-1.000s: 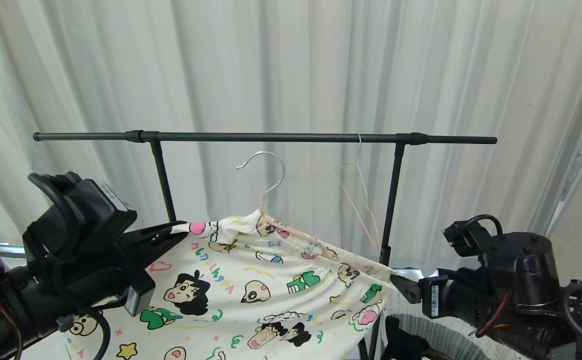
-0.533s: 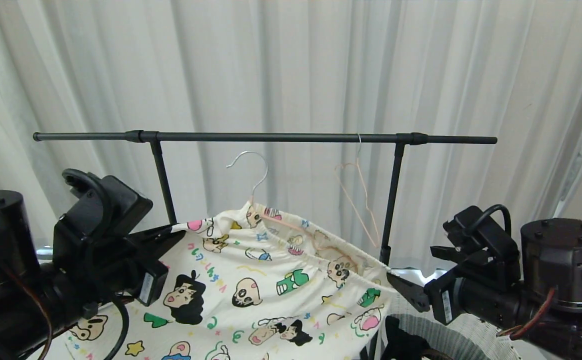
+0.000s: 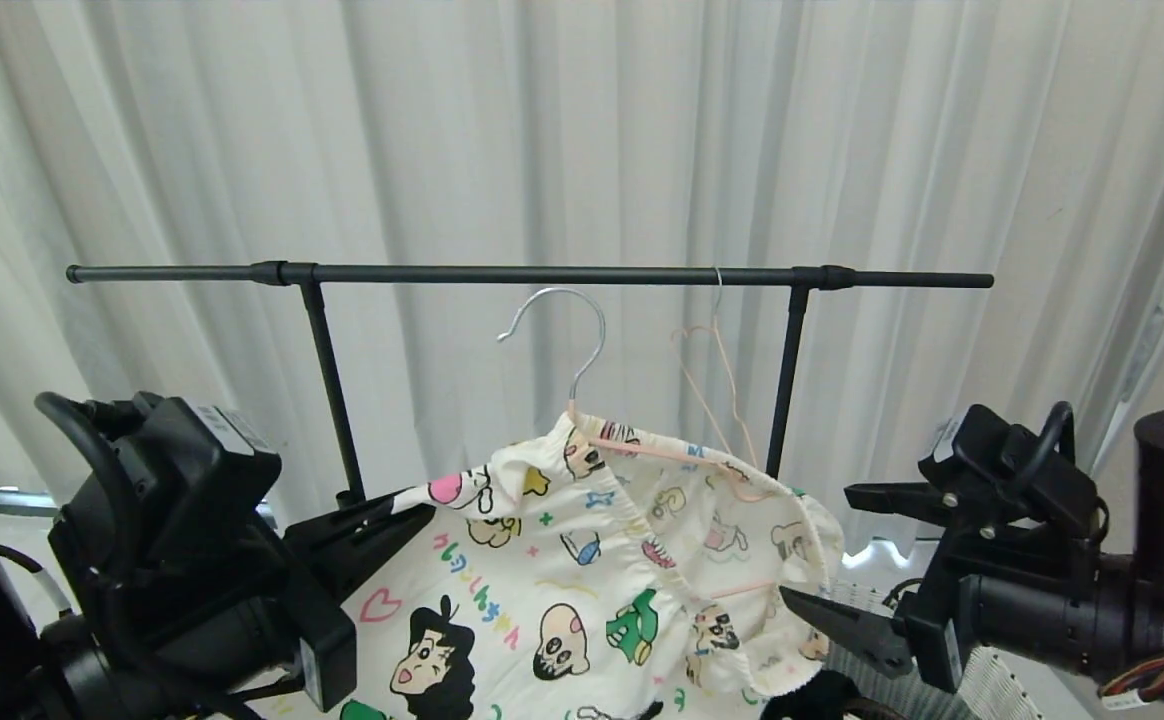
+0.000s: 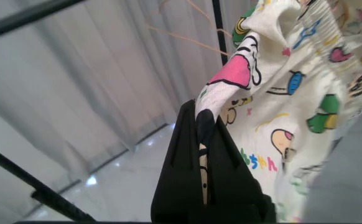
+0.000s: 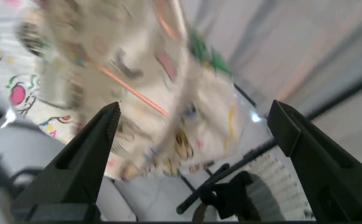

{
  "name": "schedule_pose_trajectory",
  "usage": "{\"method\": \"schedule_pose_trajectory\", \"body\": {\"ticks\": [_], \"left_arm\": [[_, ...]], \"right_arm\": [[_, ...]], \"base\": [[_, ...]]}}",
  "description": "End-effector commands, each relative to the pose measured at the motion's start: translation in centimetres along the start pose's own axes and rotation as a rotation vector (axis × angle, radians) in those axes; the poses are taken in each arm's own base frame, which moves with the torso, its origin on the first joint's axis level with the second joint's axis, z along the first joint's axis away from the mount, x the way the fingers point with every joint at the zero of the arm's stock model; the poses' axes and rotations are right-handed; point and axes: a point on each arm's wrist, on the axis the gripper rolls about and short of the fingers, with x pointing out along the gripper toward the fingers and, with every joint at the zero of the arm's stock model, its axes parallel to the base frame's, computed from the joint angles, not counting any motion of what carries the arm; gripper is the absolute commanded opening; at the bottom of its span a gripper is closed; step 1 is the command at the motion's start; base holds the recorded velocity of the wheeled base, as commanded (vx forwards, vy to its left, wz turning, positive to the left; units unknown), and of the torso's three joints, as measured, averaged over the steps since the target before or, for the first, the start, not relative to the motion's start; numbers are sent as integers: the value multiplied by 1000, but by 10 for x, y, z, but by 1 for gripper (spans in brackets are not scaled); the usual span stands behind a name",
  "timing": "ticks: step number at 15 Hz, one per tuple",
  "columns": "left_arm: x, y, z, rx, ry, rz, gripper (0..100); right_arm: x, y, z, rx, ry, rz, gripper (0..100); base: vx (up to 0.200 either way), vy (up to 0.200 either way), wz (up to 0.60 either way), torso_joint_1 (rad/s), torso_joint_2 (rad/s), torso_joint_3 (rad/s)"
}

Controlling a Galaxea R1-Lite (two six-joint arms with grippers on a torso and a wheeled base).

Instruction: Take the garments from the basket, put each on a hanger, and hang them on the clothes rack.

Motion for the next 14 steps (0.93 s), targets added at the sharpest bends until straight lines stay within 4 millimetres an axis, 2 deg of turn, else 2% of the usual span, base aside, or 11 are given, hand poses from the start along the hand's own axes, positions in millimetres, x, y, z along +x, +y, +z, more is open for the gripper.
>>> {"method": "schedule_pose_trajectory", "body": {"ticks": [1, 4, 7, 14], "left_arm": [[-4, -4, -8, 45, 14, -23, 0], [-10, -15, -23, 75, 27, -79, 0], [-11, -20, -22, 82, 3, -105, 0], [-16, -29, -17, 161, -46, -162, 0]], "right_arm": [[-19, 0, 26, -72, -66, 82, 100], [-16, 2, 28, -177, -27, 195, 100], [-9, 15, 22, -202, 19, 325, 100], [36, 22, 13, -189, 138, 378, 100]], "base": [[0, 0, 0, 0, 0, 0], [0, 0, 0, 0, 0, 0], [0, 0, 0, 0, 0, 0], [0, 0, 0, 0, 0, 0]]}}
